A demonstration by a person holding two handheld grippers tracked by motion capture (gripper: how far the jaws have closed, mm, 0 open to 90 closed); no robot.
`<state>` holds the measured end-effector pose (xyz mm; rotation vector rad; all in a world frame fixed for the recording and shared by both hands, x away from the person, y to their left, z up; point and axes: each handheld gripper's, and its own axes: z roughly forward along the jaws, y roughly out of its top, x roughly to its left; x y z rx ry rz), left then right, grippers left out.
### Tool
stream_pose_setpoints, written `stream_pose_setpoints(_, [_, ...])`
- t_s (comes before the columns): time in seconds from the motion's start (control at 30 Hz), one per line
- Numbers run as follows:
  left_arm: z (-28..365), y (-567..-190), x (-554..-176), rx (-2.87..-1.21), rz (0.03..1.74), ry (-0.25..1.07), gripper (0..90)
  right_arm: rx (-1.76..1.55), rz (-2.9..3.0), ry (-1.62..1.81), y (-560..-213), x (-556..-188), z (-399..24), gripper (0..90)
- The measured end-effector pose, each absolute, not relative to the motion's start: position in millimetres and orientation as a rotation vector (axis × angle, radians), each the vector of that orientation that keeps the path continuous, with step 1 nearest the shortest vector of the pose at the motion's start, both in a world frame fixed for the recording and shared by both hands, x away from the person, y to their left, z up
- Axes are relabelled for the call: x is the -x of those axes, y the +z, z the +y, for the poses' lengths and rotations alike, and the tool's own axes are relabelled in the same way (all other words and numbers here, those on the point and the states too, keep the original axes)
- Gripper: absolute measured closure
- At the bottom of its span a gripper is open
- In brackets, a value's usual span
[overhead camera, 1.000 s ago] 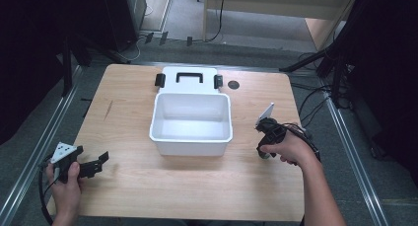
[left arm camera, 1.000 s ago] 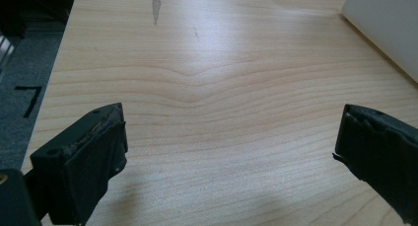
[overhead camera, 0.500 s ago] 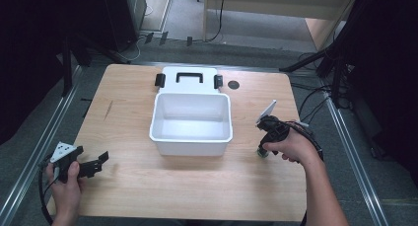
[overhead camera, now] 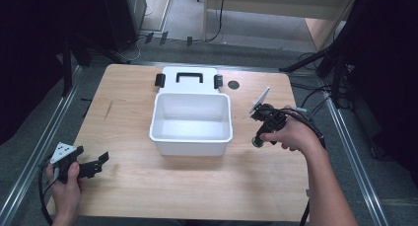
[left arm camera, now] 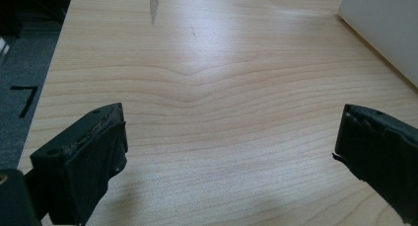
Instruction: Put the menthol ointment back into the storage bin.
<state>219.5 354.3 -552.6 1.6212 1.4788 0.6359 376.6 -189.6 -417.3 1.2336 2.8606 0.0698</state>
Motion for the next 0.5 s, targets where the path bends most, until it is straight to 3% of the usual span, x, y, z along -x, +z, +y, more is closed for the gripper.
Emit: stream_pose_setpoints(0.5, [354.6,-552.6,-219.8,-1.626,1.475,0.631,0.0,-1.126,2.878,0.099,-377.2,-380.5,-169.4,51.2])
